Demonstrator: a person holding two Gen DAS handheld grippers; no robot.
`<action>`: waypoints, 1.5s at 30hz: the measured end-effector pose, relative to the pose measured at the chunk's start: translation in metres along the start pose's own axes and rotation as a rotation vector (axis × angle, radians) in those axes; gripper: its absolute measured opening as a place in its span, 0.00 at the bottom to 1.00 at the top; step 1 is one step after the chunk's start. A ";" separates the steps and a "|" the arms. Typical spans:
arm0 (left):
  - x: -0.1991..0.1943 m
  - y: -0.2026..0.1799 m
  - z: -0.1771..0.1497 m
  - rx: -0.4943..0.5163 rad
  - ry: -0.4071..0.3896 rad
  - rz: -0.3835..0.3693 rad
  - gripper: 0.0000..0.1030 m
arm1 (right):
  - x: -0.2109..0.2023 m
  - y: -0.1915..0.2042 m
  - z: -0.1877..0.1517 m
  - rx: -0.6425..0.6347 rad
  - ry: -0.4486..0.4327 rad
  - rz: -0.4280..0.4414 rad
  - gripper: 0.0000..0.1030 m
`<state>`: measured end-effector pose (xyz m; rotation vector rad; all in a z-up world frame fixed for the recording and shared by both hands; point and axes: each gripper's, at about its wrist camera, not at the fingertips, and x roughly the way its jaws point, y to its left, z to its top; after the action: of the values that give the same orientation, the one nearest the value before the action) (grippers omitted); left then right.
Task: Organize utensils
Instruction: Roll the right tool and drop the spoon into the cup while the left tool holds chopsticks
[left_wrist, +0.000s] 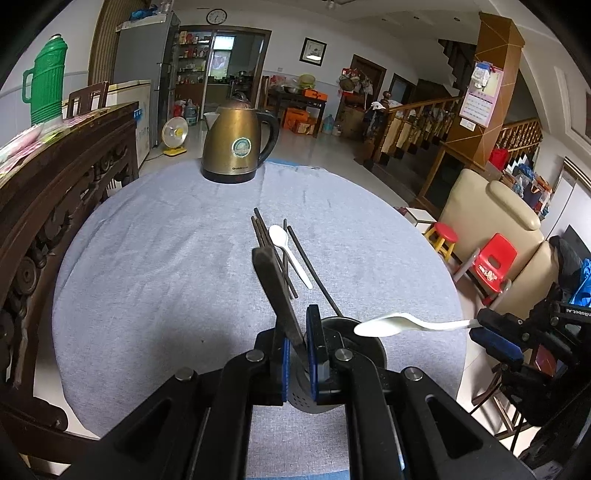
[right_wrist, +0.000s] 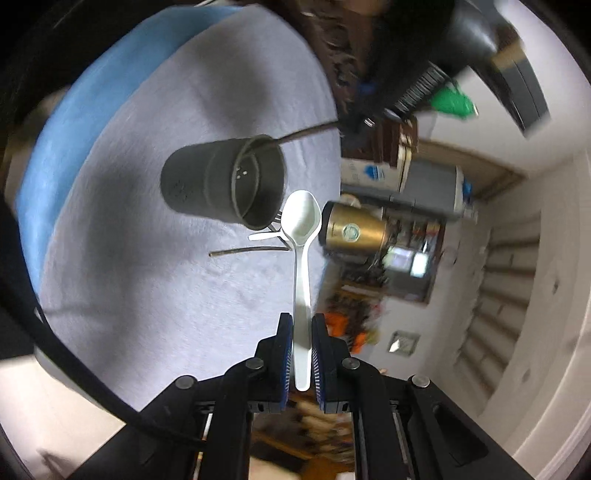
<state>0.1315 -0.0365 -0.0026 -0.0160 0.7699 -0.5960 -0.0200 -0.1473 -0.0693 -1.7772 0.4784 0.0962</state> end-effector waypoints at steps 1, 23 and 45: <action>0.000 0.000 0.000 0.001 0.002 -0.002 0.07 | 0.001 0.002 0.000 -0.039 -0.001 -0.009 0.11; -0.002 0.005 0.003 0.006 0.019 -0.020 0.07 | 0.019 -0.086 -0.023 0.651 -0.136 0.387 0.11; 0.001 0.003 0.006 0.047 0.054 -0.027 0.08 | 0.015 -0.009 -0.003 -0.378 -0.058 -0.013 0.11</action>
<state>0.1376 -0.0352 0.0005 0.0337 0.8091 -0.6423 -0.0036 -0.1523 -0.0650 -2.1405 0.4256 0.2416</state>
